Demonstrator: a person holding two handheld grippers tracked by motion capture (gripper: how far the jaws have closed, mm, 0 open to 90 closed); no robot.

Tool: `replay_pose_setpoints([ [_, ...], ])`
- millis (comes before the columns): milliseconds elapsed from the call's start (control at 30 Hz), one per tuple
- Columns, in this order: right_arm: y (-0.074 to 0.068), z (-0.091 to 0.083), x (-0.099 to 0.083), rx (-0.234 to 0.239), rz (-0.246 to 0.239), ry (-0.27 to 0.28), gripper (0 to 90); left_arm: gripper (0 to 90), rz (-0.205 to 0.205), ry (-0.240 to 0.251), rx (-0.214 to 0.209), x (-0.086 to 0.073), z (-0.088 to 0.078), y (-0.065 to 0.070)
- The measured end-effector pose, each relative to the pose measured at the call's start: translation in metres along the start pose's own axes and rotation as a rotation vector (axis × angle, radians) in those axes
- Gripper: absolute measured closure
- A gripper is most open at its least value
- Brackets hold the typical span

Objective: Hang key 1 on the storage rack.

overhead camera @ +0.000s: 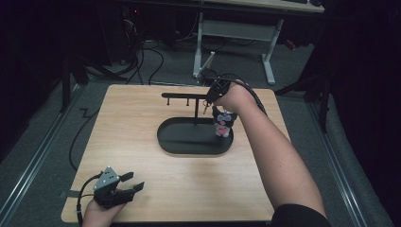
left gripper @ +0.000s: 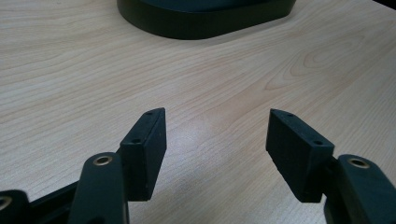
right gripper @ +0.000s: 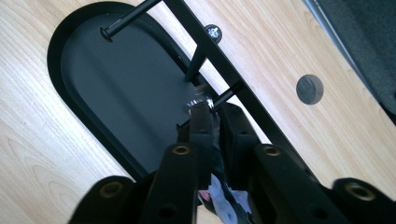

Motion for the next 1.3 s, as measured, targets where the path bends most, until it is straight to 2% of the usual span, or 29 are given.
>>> replay_pose_setpoints([
  [100, -0.001, -0.003, -0.001, -0.004, -0.010, 0.009, 81.2, 38.7, 0.003, -0.002, -0.002, 0.000, 0.000, 0.000],
  [167, -0.003, -0.004, -0.003, 0.004, 0.008, 0.022, 80.8, 38.7, 0.004, -0.004, -0.004, 0.000, 0.000, 0.001],
  [333, -0.006, -0.005, -0.010, 0.012, 0.011, 0.032, 77.4, 38.6, 0.007, -0.007, -0.006, 0.000, 0.001, 0.002],
  [400, -0.008, -0.006, -0.013, 0.021, 0.021, 0.049, 76.1, 38.6, 0.006, -0.005, -0.007, 0.000, 0.002, 0.002],
  [467, -0.010, -0.007, -0.018, 0.028, 0.051, 0.055, 74.8, 38.6, 0.011, -0.011, -0.009, 0.000, 0.003, 0.003],
  [500, -0.010, -0.007, -0.021, 0.037, 0.038, 0.064, 73.3, 38.6, 0.015, -0.012, -0.010, 0.000, 0.003, 0.003],
  [700, -0.016, -0.007, -0.039, 0.074, 0.077, 0.098, 64.3, 38.5, 0.018, -0.009, -0.013, 0.000, 0.005, 0.005],
  [833, -0.022, -0.004, -0.051, 0.100, 0.069, 0.124, 56.5, 38.3, 0.033, -0.014, -0.017, 0.001, 0.005, 0.007],
  [933, -0.025, -0.003, -0.059, 0.106, 0.050, 0.148, 47.9, 38.2, 0.033, -0.010, -0.018, 0.001, 0.006, 0.009],
  [1067, -0.030, 0.001, -0.073, 0.133, 0.061, 0.203, 40.8, 37.9, 0.042, -0.008, -0.022, 0.001, 0.007, 0.010],
  [1300, -0.041, 0.019, -0.111, 0.138, 0.041, 0.306, 38.3, 37.0, 0.047, 0.001, -0.039, 0.001, 0.007, 0.011],
])
Point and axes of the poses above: each handheld gripper's, and its own axes: z roughly forward along the jaws, x roughly out of its top, y roughly to its right, the point moved 3 cm from there along z, roughly forward along the jaws, and after that the axes turned 11 degrees about x, right-handed, at the moved point
